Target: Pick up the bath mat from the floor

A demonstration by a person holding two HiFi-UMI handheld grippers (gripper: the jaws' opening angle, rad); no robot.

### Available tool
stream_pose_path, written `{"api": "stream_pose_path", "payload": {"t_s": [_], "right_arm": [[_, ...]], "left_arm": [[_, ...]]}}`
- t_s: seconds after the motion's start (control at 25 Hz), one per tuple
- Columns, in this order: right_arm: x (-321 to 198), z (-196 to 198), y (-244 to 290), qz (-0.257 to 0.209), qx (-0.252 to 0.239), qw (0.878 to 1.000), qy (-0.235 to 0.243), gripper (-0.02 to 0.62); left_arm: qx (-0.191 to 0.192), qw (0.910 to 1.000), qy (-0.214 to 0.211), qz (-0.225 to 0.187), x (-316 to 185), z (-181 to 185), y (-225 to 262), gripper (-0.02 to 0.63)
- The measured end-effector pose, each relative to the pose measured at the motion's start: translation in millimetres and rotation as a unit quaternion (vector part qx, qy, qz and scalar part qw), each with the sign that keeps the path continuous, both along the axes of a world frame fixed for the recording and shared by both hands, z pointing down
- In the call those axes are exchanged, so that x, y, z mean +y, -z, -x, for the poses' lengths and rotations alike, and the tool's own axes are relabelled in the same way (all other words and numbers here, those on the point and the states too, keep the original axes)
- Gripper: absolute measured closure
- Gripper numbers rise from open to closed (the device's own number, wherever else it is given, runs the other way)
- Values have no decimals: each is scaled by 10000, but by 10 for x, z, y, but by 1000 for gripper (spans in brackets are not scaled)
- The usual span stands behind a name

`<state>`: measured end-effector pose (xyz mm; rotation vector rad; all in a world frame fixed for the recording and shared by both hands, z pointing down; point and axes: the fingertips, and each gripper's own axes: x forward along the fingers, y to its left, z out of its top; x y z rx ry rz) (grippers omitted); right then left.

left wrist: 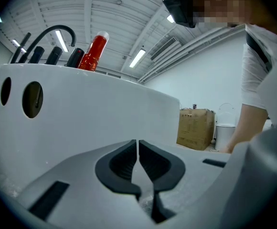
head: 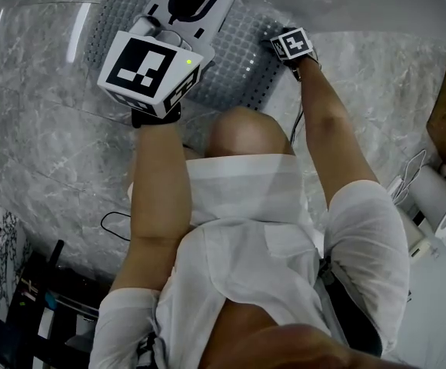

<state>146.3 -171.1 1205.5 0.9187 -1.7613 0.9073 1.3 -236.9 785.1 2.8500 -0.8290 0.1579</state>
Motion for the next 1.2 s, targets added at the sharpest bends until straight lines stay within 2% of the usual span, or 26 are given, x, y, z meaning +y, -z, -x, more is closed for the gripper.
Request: {"api": "stream_pose_path", "payload": {"t_s": [0.24,0.52,0.6,0.64,0.68,0.8,0.88,0.96,1.0,1.08,1.2], "right_arm": [[-25,32,-20,-228,171,9996,-44,233],[38,57,-13,-131,385,9988,-283,305],[59,93,31,-77,376,9986,-370,366],[80,141,48,-82,342,9986,-406,441],[102,184,56,-144,357,9984,-425,569],[126,198,22,-426,522,9966,-468,569],[164,211,66,-365,212,9961,-769,559],[228,165,104,-190,-205,9923,-1203,437],[262,115,104,-119,-357,9899,-1367,399],[313,18,108,-51,-485,9873,-1514,374],[270,-101,149,-75,-375,9856,-1645,301]], "left_arm": [[48,9999,-129,-13,18,-88,-8,589],[153,9997,-166,-28,60,-105,28,589],[106,9997,-186,-70,70,-101,44,589],[109,9997,-183,-85,73,-98,58,589],[141,9997,-174,-91,80,-98,75,589],[282,9994,-178,-77,118,-120,114,589],[292,9993,-215,-79,135,-133,124,589],[291,9992,-264,-109,122,-156,135,589],[299,9991,-288,-101,113,-177,123,589],[282,9990,-351,-48,112,-239,68,589],[241,9984,-509,-64,124,-358,38,589]]}}
